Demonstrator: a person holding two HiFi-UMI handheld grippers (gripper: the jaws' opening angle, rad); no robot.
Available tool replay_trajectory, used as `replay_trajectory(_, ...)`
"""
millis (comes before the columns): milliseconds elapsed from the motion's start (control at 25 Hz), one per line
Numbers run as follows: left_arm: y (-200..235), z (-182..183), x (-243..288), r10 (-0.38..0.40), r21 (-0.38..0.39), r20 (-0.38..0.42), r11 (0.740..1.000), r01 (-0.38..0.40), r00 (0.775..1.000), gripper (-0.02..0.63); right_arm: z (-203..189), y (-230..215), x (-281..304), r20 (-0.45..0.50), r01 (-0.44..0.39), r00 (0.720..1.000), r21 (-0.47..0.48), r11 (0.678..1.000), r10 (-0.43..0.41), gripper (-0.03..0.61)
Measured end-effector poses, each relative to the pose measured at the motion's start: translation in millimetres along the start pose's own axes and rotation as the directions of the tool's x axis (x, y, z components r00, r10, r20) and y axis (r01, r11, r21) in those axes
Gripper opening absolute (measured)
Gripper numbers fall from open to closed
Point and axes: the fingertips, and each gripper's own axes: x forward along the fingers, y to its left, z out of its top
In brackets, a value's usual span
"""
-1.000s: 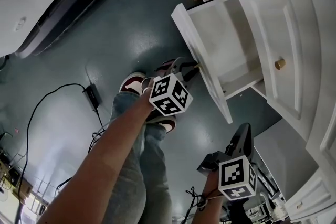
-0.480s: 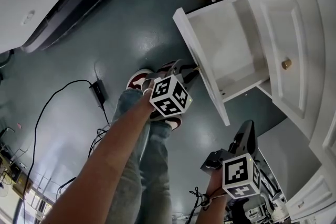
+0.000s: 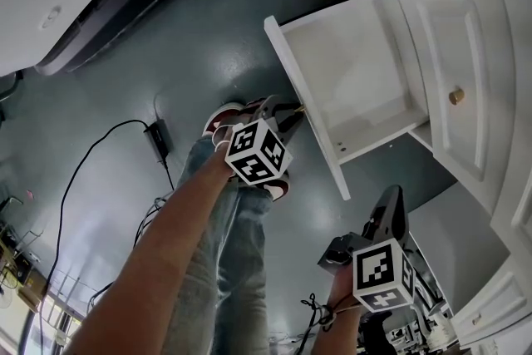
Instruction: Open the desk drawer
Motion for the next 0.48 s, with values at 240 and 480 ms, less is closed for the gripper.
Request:
replay_trajectory(240, -4, -11, -9, 0.001, -0.028, -0.032, 1.000, -0.002, 0.999, 0.086, 7, 9, -2, 0.002, -0.011, 1.000, -0.011, 1.000, 0.011, 0.008)
replay_trajectory(480, -3, -12, -8, 0.007, -0.044, -0.052, 0.999, -0.009, 0.999, 0.086, 13, 17, -1, 0.008, -0.021, 1.000, -0.005, 1.000, 0.021, 0.008)
